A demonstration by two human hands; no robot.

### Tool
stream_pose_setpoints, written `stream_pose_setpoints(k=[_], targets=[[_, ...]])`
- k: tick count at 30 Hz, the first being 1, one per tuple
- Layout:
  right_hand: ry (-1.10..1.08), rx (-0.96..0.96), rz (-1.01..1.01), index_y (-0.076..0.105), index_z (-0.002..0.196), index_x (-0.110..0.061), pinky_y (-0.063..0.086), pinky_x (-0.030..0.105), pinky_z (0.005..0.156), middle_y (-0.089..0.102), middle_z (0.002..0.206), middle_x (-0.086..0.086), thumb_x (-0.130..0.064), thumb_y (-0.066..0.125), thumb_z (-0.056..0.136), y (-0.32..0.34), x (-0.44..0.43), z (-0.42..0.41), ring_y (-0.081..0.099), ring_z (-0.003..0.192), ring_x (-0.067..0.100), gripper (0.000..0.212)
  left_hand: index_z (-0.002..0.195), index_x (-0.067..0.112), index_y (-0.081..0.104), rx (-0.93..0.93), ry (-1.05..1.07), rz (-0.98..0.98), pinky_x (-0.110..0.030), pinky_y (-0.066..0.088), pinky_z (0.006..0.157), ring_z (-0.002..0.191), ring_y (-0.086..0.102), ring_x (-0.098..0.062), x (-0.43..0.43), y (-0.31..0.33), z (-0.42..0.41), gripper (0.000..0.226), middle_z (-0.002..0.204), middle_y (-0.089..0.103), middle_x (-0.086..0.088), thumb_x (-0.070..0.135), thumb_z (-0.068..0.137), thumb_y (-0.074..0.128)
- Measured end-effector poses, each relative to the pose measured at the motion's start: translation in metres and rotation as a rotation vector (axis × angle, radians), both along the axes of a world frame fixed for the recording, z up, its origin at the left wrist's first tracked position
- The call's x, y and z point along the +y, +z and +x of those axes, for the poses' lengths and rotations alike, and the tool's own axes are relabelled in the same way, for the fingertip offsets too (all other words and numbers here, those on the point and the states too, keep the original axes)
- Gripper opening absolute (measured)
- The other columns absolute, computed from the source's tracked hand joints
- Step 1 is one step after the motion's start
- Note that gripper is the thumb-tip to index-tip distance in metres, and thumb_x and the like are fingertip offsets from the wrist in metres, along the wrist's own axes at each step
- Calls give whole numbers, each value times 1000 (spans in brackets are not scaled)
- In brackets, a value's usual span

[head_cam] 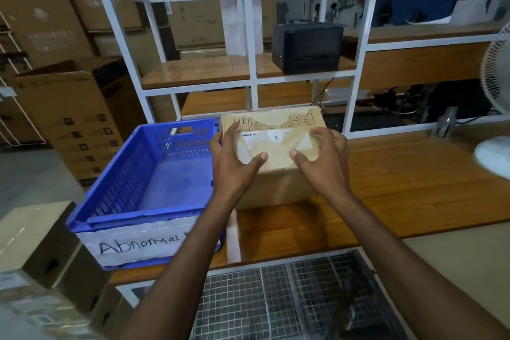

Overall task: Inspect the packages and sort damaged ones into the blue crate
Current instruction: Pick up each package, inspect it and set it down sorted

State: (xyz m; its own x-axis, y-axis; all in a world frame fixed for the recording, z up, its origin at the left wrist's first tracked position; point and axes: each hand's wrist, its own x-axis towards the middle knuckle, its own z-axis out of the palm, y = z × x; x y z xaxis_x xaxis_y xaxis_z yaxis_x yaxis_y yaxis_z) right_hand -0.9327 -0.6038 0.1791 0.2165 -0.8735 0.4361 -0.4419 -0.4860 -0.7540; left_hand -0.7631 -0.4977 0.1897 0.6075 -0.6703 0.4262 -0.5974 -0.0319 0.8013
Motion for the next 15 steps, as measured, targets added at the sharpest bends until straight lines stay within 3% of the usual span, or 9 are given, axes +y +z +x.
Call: stream_pose_setpoints(k=[5,9,11,15], targets=[[41,147,31,5,157,-47,47,36,96,16,148,-4,-39,88,77,-38,9,-21,31,138,24,116,164,35,3,-140,20,163,-41,41,105,134,30,-30,9,-33,-5,136,143,19,-9,27,66,96],[32,216,78,-13,153,-58,48,36,86,15,141,-3,-38,92,73,-69,20,-37,37,126,23,133,164,38,-5,-257,76,269,-40,42,99,121,35,-27,21,-58,-18,148,133,23,-7,34,59,99],[18,273,72,-16,153,-56,51,39,86,15,139,-1,-39,94,69,-83,25,-43,39,126,27,139,163,37,3,-290,81,311,-37,41,95,118,34,-25,29,-69,-24,140,131,24,-8,35,61,99],[-8,333,49,-17,154,-54,55,46,90,8,155,8,-33,96,66,-109,37,-46,37,135,36,145,145,32,35,-335,125,349,-35,44,87,118,39,-28,38,-77,-37,95,128,26,-6,32,70,94]])
